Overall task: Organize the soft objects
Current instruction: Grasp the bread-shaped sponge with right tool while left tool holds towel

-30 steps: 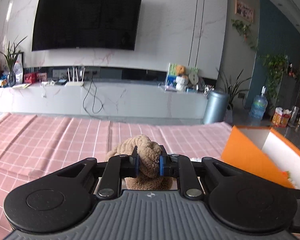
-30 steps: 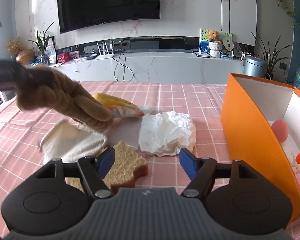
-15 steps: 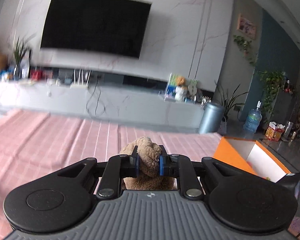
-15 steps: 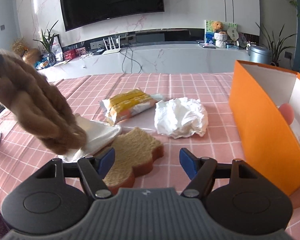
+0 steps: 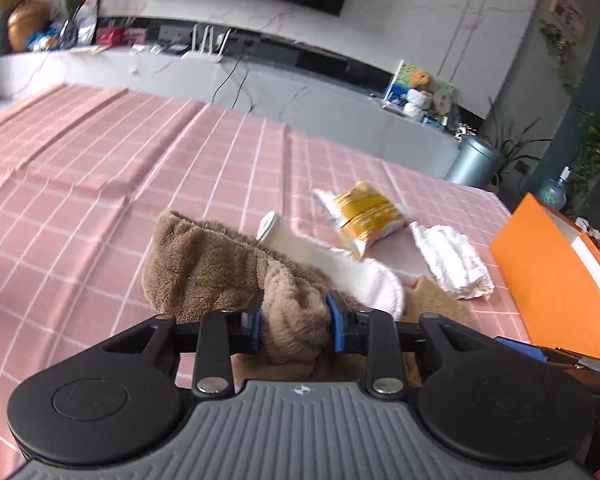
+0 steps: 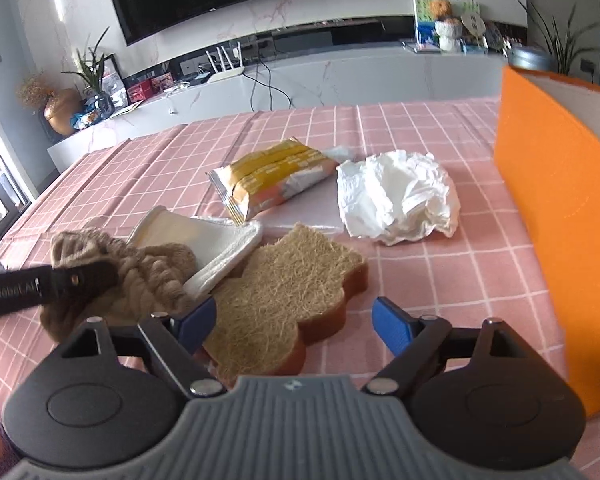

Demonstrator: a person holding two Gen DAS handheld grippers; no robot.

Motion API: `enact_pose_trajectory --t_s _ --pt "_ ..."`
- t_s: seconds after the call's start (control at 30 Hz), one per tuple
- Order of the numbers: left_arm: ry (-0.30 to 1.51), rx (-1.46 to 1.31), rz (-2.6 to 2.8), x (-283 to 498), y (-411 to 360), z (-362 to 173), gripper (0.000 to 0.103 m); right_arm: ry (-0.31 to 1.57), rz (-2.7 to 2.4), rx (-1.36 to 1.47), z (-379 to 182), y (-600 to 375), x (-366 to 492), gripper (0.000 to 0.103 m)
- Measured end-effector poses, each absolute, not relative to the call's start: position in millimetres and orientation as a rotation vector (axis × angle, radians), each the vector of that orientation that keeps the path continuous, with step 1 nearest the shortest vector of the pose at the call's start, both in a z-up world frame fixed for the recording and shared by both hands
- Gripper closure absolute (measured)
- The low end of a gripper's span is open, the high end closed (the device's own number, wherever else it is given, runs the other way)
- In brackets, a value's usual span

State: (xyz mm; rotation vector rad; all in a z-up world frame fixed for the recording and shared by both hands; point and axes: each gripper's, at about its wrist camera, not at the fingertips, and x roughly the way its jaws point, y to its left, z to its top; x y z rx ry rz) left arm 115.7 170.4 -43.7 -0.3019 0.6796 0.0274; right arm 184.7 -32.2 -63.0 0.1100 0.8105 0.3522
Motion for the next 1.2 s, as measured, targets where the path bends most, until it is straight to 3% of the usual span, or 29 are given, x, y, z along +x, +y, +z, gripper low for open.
enact_pose_trajectory --t_s 0.13,0.27,0.4,0.53,0.6,0.67,0.73,0.8,0.97,1.03,1.2 --pt "0.710 -0.368 0.072 114 181 -60 0.034 0.851 0.337 0.133 -73 -30 196 0.018" --pt "0.722 -0.460 0.121 115 188 -68 0.016 0.885 0.336 0.185 -82 -29 206 0.016" --pt "0.736 -0.538 0.150 120 188 -64 0.009 0.883 0.351 0.195 -84 -24 209 0.014" --pt "0.759 -0.566 0.212 129 183 -63 0.008 0.857 0.369 0.170 -82 -19 206 0.021" --pt "0.773 -0.557 0.253 134 181 -66 0.010 0.852 0.373 0.168 -81 -20 205 0.024" --pt "0.781 -0.542 0.279 137 178 -69 0.021 0.849 0.383 0.179 -81 -23 204 0.028" --pt "0.784 -0.507 0.282 138 173 -69 0.029 0.824 0.371 0.182 -77 -29 201 0.045" --pt "0.785 -0.484 0.279 136 171 -70 0.038 0.825 0.375 0.187 -74 -33 199 0.047" --pt "0.767 -0.476 0.257 129 173 -67 0.062 0.789 0.380 0.203 -64 -43 193 0.066" --pt "0.760 -0.471 0.246 125 173 -64 0.068 0.772 0.378 0.193 -59 -47 189 0.075" --pt "0.720 -0.466 0.209 112 171 -55 0.078 0.723 0.389 0.175 -43 -59 176 0.081"
